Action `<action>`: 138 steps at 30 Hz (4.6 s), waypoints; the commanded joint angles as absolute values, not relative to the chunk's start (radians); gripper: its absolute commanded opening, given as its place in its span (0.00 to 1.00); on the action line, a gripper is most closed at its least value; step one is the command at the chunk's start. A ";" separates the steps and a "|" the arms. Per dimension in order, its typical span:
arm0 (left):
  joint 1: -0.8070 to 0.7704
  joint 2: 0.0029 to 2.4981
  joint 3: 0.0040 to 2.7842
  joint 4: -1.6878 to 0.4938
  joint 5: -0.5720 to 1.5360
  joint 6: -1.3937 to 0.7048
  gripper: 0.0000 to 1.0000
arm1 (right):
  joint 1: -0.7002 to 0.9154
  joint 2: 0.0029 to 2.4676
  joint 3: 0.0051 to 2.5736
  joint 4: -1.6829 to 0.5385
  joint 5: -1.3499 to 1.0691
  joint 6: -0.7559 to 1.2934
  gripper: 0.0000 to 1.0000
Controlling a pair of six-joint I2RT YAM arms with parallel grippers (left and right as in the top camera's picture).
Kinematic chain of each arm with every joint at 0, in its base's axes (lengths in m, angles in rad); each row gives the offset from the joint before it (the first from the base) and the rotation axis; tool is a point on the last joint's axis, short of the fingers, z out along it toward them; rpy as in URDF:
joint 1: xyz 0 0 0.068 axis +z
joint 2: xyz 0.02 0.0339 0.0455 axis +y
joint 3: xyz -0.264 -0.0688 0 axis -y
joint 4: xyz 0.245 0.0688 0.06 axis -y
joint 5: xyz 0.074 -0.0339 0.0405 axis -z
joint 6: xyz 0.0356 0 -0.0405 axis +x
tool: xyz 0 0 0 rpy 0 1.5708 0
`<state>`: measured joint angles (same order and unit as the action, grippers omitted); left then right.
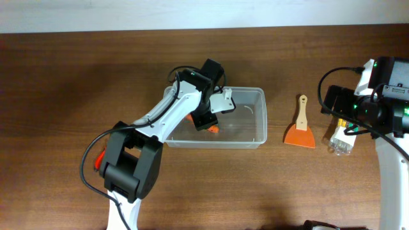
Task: Pack container
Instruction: 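Carry the socket rail into the container and release it, then lower the left gripper onto the red-handled pliers and grasp them, then carry the pliers into the container and open the left gripper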
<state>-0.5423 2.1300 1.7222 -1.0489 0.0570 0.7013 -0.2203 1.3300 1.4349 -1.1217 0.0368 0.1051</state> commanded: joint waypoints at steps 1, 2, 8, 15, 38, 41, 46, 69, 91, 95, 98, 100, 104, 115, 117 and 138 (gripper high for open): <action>-0.536 2.108 1.858 -1.125 -0.010 0.625 0.60 | -0.223 1.332 1.447 -1.118 0.034 0.113 0.99; -0.536 2.102 1.913 -1.171 -0.035 0.609 0.61 | -0.223 1.332 1.447 -1.118 0.035 0.113 0.99; -0.492 2.011 2.183 -1.437 -0.192 0.425 0.75 | -0.223 1.332 1.447 -1.113 0.035 0.113 0.99; -0.274 1.817 2.190 -1.671 -0.173 0.181 0.99 | -0.223 1.332 1.447 -1.108 0.035 0.113 0.99; 0.237 1.268 1.018 -1.152 0.112 0.056 0.99 | -0.223 1.332 1.447 -1.107 0.034 0.113 0.99; 0.245 1.357 0.997 -1.092 0.109 0.014 0.99 | -0.223 1.332 1.447 -1.107 0.035 0.113 0.99; 0.245 1.508 0.997 -1.002 0.105 -0.012 0.99 | -0.223 1.332 1.447 -1.101 0.035 0.113 0.99; 0.243 1.775 0.997 -0.829 0.003 -0.015 0.99 | -0.223 1.332 1.447 -1.095 0.035 0.113 0.99; 0.103 1.775 0.997 -0.794 -0.050 0.023 0.89 | -0.223 1.332 1.447 -1.116 0.035 0.113 0.99; 0.103 1.775 0.995 -0.811 -0.049 0.023 0.78 | -0.223 1.332 1.447 -1.123 0.035 0.113 0.98; 0.103 1.775 0.993 -0.833 -0.049 0.023 0.67 | -0.223 1.332 1.447 -1.123 0.035 0.113 0.99; 0.103 1.775 0.987 -0.838 -0.049 0.023 0.60 | -0.223 1.332 1.447 -1.123 0.035 0.113 0.99; 0.103 1.775 0.971 -0.838 -0.049 0.023 0.43 | -0.223 1.332 1.447 -1.123 0.035 0.113 0.99; 0.103 1.775 0.949 -0.842 -0.049 0.023 0.13 | -0.223 1.332 1.447 -1.123 0.035 0.113 0.99; 0.103 1.775 0.949 -0.842 -0.049 0.023 0.10 | -0.223 1.332 1.447 -1.123 0.035 0.113 0.99; -0.052 1.621 1.525 -0.952 0.068 0.246 0.02 | -0.223 1.332 1.447 -1.122 0.035 0.113 0.99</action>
<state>0.0444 1.7077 1.3766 -0.9192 0.0257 0.0723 -0.2203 1.3308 1.4353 -1.1225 0.0368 0.1051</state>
